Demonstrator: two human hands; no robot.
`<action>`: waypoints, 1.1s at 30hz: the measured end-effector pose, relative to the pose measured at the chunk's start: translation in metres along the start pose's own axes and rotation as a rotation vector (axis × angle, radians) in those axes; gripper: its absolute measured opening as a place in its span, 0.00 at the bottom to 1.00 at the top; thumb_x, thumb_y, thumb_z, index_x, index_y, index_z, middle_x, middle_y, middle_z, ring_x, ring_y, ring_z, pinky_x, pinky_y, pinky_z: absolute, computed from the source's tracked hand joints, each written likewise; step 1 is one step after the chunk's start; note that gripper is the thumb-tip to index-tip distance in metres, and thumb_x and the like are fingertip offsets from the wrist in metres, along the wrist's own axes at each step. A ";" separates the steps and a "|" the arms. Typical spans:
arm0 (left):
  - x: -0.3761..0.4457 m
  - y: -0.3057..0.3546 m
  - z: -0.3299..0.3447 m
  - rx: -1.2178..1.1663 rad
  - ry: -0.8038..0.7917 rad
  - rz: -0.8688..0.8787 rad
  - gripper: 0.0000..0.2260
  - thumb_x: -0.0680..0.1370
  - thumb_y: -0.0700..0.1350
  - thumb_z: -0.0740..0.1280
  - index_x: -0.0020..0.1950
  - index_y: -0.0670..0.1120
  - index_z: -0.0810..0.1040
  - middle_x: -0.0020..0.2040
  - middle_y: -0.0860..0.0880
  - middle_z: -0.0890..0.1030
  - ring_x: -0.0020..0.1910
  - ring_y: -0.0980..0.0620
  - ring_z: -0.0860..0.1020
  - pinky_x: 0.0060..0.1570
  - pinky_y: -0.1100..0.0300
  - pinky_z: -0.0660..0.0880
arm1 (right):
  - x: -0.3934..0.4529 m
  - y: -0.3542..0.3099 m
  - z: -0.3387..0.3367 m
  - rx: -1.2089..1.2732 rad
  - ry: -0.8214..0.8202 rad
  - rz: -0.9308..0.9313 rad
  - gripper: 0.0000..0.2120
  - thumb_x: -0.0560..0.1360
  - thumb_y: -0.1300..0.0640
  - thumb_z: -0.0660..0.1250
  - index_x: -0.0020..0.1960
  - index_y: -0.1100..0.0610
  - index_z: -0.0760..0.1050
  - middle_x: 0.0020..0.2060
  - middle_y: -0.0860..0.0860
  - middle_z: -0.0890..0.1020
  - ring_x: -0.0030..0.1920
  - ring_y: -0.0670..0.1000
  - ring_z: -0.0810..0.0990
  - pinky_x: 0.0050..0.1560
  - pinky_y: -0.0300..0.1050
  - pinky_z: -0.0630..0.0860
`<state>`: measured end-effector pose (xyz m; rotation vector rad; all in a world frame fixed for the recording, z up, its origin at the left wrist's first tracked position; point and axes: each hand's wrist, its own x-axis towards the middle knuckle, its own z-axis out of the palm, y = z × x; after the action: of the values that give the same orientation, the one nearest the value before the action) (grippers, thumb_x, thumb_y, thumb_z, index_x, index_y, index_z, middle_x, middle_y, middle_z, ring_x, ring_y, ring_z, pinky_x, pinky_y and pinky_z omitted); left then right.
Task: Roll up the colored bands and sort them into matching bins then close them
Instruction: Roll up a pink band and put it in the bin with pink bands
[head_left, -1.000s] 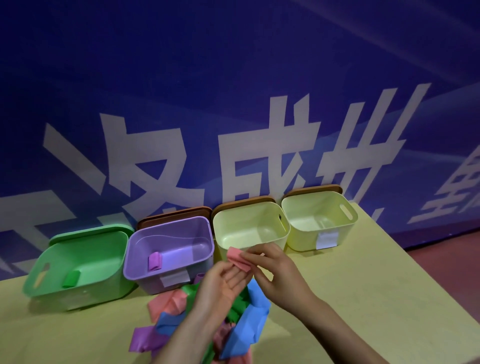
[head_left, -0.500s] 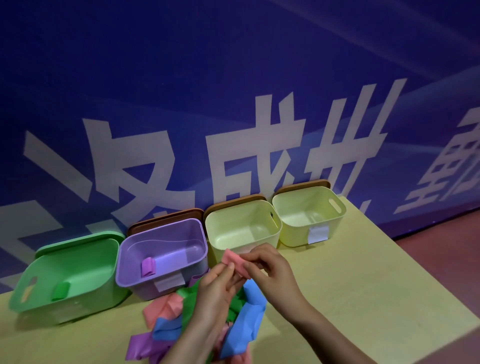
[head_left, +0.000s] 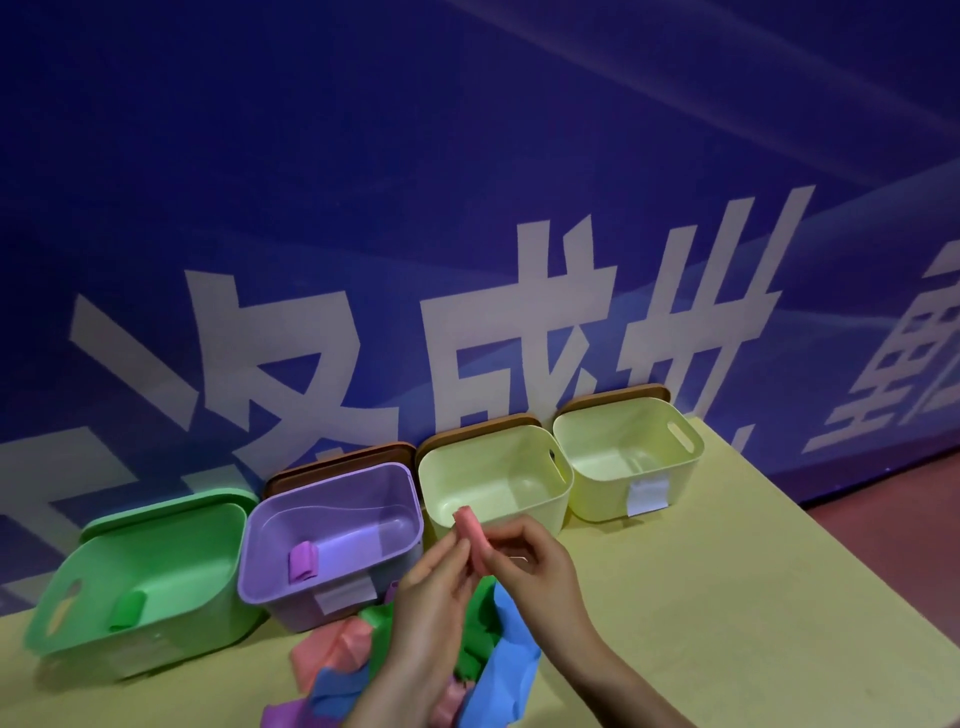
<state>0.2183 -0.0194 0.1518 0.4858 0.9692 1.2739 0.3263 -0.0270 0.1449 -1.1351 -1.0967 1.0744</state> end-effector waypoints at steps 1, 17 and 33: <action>0.002 0.000 -0.003 0.014 -0.005 -0.002 0.14 0.79 0.31 0.59 0.63 0.37 0.75 0.56 0.40 0.82 0.56 0.45 0.81 0.53 0.58 0.78 | 0.001 0.002 0.000 -0.001 -0.017 0.005 0.02 0.71 0.64 0.73 0.43 0.61 0.80 0.40 0.54 0.84 0.44 0.52 0.84 0.47 0.41 0.78; 0.043 -0.021 -0.019 0.078 0.072 -0.063 0.12 0.78 0.31 0.61 0.56 0.41 0.80 0.48 0.47 0.85 0.45 0.55 0.84 0.42 0.65 0.79 | 0.045 0.037 -0.003 -0.023 -0.122 0.303 0.05 0.72 0.65 0.71 0.47 0.61 0.82 0.39 0.51 0.85 0.38 0.48 0.83 0.38 0.39 0.78; 0.206 0.004 -0.065 0.993 0.209 0.100 0.12 0.80 0.40 0.62 0.62 0.46 0.79 0.58 0.46 0.77 0.56 0.49 0.78 0.55 0.61 0.71 | 0.228 0.136 0.043 -0.443 -0.106 0.742 0.05 0.75 0.67 0.63 0.43 0.63 0.77 0.36 0.54 0.79 0.37 0.51 0.78 0.33 0.38 0.73</action>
<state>0.1607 0.1628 0.0518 1.1845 1.7627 0.8619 0.3054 0.2178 0.0361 -1.9498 -1.0417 1.5077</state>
